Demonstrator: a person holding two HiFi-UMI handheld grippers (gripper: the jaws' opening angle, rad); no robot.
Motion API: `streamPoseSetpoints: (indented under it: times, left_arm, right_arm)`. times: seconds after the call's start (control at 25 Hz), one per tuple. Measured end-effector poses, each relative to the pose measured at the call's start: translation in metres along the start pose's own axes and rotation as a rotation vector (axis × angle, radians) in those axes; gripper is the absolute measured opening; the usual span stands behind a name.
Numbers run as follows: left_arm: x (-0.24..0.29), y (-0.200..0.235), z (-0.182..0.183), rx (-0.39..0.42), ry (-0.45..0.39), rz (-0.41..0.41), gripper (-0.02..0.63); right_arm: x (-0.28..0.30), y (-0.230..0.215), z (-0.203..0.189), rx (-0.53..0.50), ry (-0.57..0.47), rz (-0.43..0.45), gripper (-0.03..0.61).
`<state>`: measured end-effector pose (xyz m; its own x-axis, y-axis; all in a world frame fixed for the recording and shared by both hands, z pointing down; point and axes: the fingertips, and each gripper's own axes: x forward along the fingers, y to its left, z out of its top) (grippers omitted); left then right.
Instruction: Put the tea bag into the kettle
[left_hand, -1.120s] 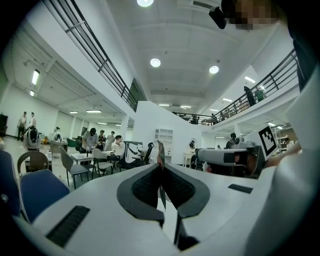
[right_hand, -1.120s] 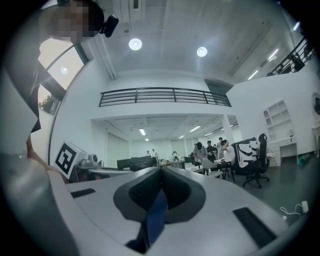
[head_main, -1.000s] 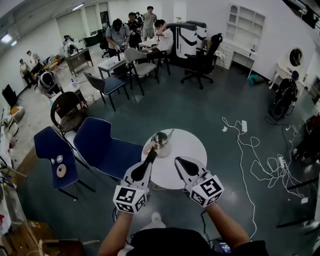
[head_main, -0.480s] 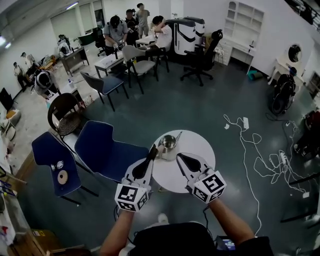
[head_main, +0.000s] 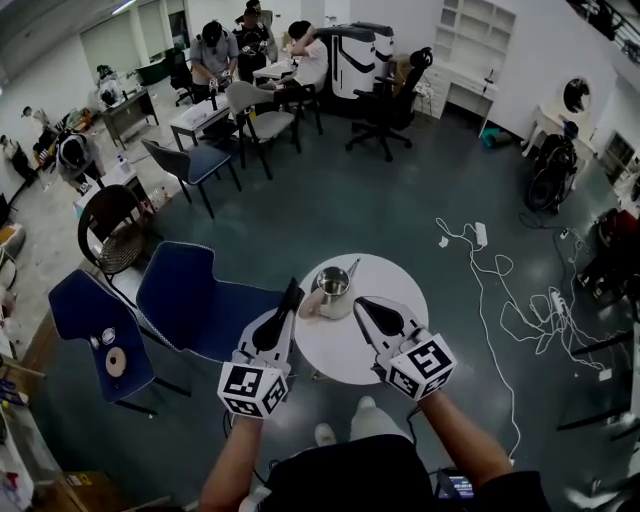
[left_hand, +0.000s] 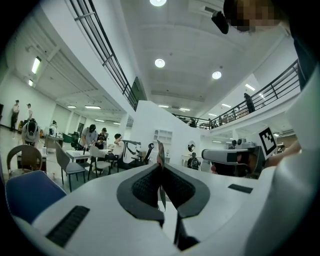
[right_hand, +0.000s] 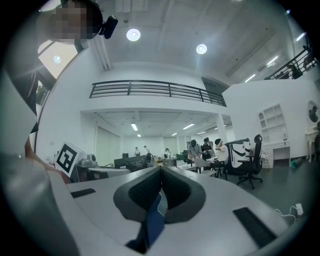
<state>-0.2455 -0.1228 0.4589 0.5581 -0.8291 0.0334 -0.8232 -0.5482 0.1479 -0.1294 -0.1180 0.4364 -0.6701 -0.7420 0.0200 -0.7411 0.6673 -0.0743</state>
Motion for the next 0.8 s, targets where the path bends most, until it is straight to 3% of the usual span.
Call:
streamPoseSetpoints:
  times: [0.6,0.8]
  left_arm:
    - [0.072,0.009,0.003,0.044,0.017,0.027,0.018]
    - [0.109,0.000,-0.001,0.072,0.044,0.002,0.018]
  right_arm:
    - [0.030,-0.078,0.005,0.028,-0.002,-0.015,0.018]
    - [0.043,-0.114,0.005,0.030,0.019,-0.010,0.018]
